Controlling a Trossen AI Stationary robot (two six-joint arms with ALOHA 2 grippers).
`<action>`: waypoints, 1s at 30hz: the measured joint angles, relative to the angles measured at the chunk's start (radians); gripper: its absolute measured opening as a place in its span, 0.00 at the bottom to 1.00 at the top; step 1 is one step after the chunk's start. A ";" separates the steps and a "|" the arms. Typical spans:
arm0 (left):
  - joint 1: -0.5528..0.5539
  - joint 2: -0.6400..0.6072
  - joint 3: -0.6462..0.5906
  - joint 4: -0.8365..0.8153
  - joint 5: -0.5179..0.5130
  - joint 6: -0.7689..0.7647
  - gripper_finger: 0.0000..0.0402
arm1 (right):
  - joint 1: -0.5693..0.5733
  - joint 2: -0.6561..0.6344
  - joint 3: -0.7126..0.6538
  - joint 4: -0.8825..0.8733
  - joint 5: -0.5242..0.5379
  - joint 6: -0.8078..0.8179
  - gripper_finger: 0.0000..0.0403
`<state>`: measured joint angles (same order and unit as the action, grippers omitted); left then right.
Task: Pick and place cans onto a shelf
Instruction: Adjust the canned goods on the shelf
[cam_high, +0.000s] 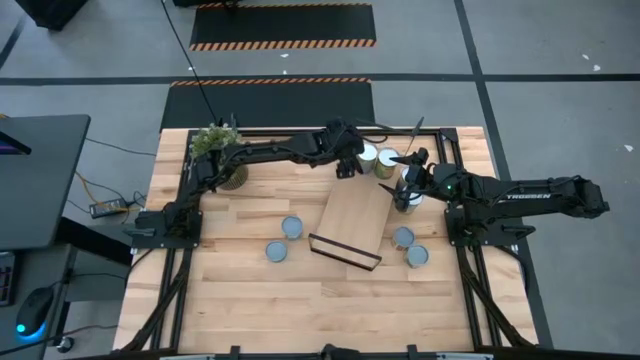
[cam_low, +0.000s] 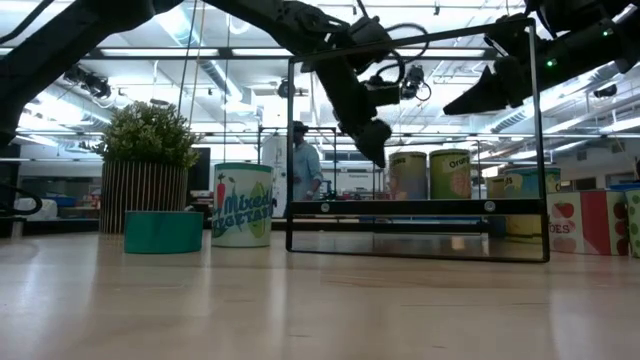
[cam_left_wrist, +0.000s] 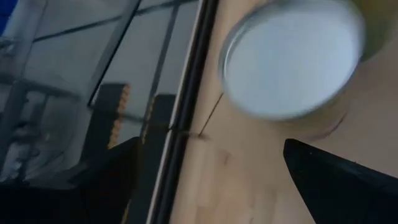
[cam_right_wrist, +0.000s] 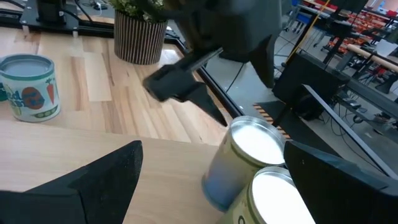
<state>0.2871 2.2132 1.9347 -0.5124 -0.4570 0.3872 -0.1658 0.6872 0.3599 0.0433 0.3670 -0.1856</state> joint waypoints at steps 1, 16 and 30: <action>0.002 0.002 0.000 -0.004 -0.017 0.002 0.98 | 0.000 0.000 0.000 0.000 0.000 0.000 0.99; -0.047 -0.010 -0.001 -0.186 0.102 -0.015 0.98 | 0.000 -0.001 0.000 -0.076 0.127 -0.001 0.99; -0.062 -0.040 0.000 -0.178 0.059 -0.066 0.98 | -0.040 0.117 0.000 -0.139 0.373 -0.024 0.97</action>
<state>0.2250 2.1728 1.9343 -0.6907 -0.3985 0.3214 -0.2058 0.8047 0.3595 -0.0955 0.7403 -0.2094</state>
